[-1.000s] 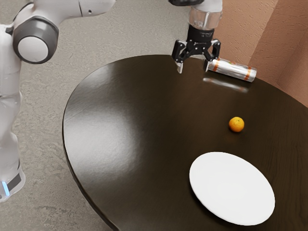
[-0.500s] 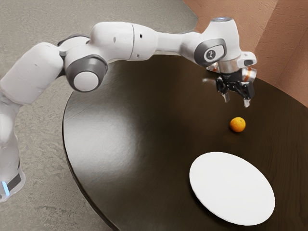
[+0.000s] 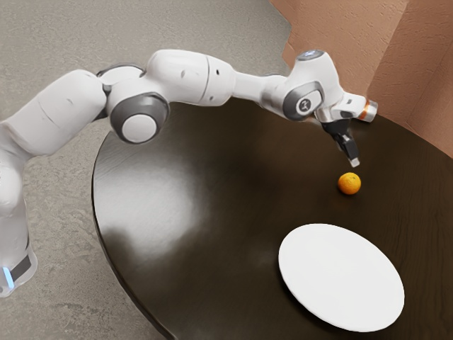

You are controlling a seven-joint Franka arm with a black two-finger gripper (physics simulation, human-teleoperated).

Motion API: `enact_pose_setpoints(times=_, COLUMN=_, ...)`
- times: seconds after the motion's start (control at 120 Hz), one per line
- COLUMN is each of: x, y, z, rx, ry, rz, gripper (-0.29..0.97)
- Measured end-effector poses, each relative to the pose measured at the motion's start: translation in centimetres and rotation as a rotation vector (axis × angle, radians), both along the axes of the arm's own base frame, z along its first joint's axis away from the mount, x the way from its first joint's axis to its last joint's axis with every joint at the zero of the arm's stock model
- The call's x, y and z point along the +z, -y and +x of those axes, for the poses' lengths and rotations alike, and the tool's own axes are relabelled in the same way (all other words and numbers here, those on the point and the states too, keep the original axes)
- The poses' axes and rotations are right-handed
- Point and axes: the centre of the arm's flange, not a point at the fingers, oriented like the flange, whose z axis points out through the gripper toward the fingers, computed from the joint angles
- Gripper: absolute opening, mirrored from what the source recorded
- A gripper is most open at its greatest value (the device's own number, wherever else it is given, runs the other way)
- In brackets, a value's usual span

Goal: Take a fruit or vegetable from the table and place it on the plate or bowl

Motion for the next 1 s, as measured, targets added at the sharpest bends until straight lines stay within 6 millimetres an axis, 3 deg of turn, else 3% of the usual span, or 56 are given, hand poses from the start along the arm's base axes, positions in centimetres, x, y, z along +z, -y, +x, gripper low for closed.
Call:
enact_pose_setpoints(times=0.108, x=-0.9, y=-0.1, z=0.3, rx=-0.061, ry=0.03, rz=0.044, gripper=0.68)
enact_pose_setpoints(times=0.258, x=-1.9, y=-1.9, z=0.5, rx=-0.109, ry=0.055, rz=0.086, gripper=0.68)
enact_pose_setpoints(times=0.467, x=-3.2, y=-1.8, z=0.7, rx=-0.182, ry=0.076, rz=0.134, gripper=0.68)
enact_pose_setpoints(times=0.7, x=-3.9, y=-0.2, z=0.9, rx=-0.255, ry=0.093, rz=0.169, gripper=0.68)
enact_pose_setpoints(times=1.0, x=-5.8, y=-1.1, z=1.0, rx=-0.288, ry=0.088, rz=0.186, gripper=0.68)
